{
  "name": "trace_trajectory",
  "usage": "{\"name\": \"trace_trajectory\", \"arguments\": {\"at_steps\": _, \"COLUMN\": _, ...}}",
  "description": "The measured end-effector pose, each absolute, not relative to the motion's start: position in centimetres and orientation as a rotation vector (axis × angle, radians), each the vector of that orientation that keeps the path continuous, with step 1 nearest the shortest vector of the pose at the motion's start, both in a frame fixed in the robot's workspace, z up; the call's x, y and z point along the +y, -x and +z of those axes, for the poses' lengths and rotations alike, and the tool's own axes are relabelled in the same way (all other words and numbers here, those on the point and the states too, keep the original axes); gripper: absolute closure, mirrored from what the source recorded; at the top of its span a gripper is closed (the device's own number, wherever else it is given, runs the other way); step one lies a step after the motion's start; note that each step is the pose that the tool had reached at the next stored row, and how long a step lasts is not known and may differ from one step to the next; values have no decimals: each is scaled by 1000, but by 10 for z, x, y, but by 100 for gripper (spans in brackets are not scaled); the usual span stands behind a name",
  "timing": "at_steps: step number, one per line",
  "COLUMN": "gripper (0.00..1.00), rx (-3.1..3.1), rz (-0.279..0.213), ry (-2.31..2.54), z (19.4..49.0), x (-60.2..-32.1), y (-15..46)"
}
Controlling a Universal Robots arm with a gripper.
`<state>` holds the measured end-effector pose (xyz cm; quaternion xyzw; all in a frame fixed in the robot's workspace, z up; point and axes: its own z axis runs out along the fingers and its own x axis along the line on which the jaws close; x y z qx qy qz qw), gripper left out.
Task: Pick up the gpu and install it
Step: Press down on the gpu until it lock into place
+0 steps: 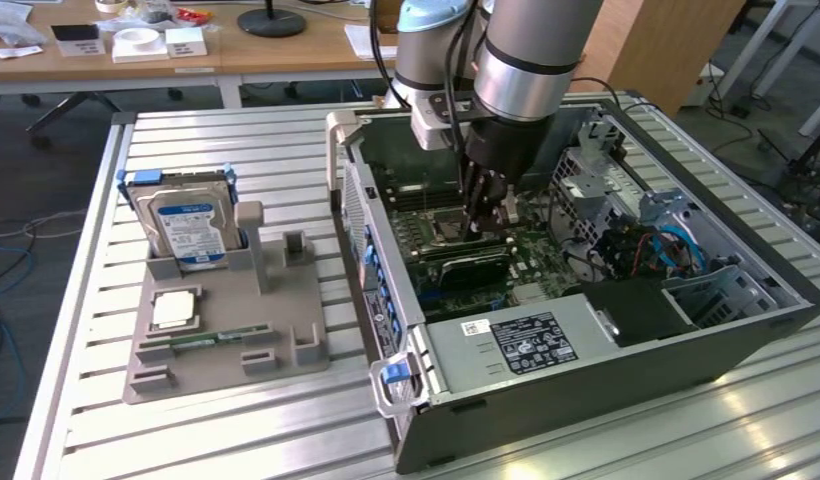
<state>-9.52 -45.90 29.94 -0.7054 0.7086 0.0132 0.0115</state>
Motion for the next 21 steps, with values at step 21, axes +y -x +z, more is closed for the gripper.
{"name": "trace_trajectory", "arguments": {"at_steps": 21, "gripper": 89, "rx": 2210, "rz": 42, "ry": 2200, "z": 294, "x": -459, "y": 95}}
